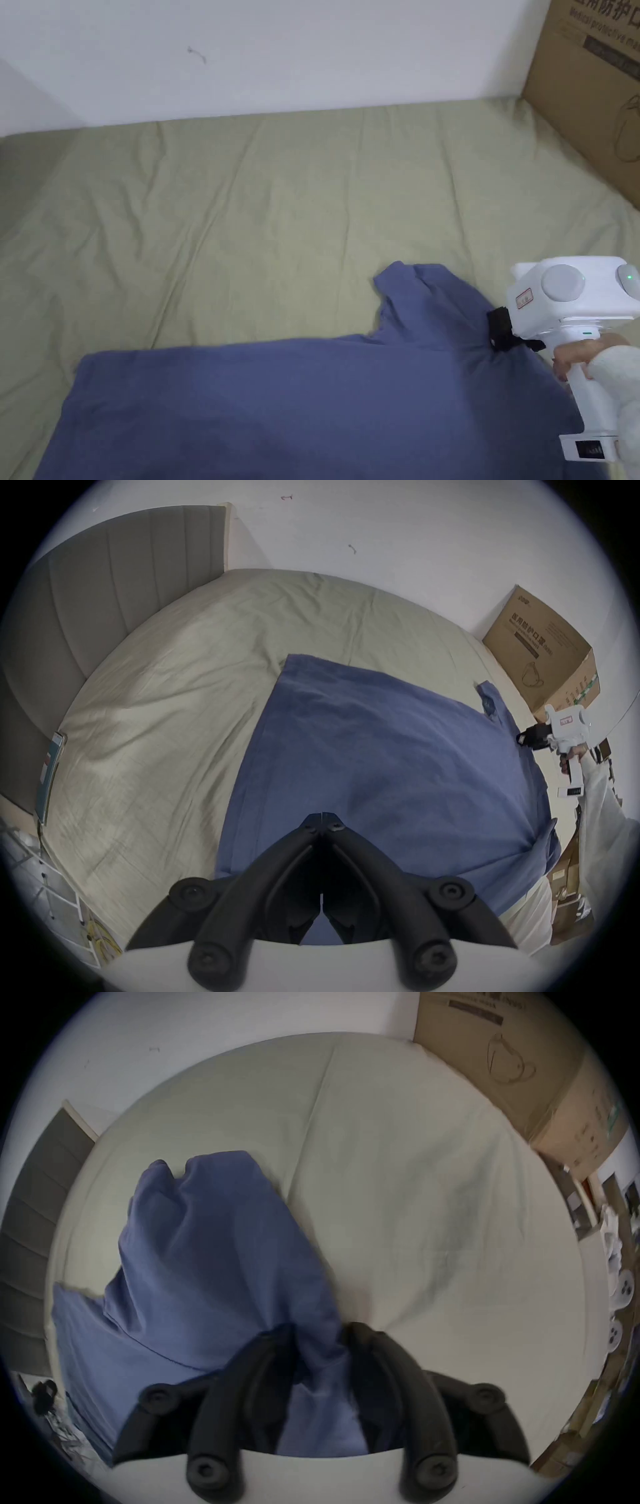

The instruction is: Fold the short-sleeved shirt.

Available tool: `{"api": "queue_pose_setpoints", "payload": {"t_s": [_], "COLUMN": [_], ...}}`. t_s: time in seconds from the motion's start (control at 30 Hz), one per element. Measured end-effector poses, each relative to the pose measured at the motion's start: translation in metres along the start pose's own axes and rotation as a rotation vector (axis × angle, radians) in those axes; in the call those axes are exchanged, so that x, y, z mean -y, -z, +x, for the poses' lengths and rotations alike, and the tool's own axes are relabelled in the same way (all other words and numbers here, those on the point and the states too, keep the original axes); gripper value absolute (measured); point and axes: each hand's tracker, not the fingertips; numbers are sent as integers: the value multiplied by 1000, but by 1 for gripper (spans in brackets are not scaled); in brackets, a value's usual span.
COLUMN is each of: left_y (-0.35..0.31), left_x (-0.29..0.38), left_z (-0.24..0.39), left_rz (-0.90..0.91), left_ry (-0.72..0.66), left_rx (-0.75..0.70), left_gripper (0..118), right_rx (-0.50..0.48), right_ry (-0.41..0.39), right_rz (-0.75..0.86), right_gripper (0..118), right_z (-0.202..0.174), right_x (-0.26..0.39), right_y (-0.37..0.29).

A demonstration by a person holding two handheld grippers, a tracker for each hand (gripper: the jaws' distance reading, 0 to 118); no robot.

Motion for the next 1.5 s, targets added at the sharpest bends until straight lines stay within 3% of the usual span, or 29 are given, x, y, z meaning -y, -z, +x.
{"api": "queue_pose_setpoints", "payload": {"t_s": [0.03,0.07,0.1,0.2,0.23,0.37,0.53,0.6,0.67,0.77,0.83,0.9,0.97,1.0,1.03,1.3,1.5], "left_y": [1,1,1,4,7,41,113,139,158,188,184,175,170,165,160,56,-44], "left_x": [-1,-3,-7,-34,-46,-105,-169,-184,-187,-184,-178,-178,-181,-181,-181,-164,-114], "left_z": [0,-1,-4,-13,-15,-17,-13,-14,-16,-17,-4,3,-1,-2,-2,10,-4], "left_rz": [-7,4,19,25,32,53,-21,-107,-123,-204,-153,-125,-125,-129,-131,-17,72], "left_ry": [17,14,7,-49,-52,-35,18,3,-9,-7,42,94,95,68,42,145,170], "left_rx": [-7,-10,-6,28,52,51,-48,-77,-17,-92,-125,-136,-142,-113,-97,-60,-19], "left_gripper": [0,0,13,88,94,96,95,85,84,79,62,34,29,11,5,4,4], "right_rx": [-53,-115,-126,-92,-96,-98,-108,-114,-118,-120,-129,-134,-138,-145,-152,-191,-182], "right_ry": [-7,18,32,-3,4,21,25,31,32,32,50,58,56,58,59,49,12], "right_rz": [0,-5,-5,-3,-7,5,8,7,9,13,18,19,23,29,36,113,187], "right_gripper": [22,3,3,3,3,3,3,3,3,3,3,3,3,3,3,3,3], "right_z": [0,2,2,0,1,2,3,5,5,6,7,8,8,9,9,13,21], "right_x": [-1,-3,-5,-8,-7,-3,-2,-3,-2,1,3,3,2,2,2,10,70], "right_y": [-7,-10,-14,-18,-18,-22,-23,-22,-22,-20,-18,-20,-26,-32,-37,-107,-176]}}
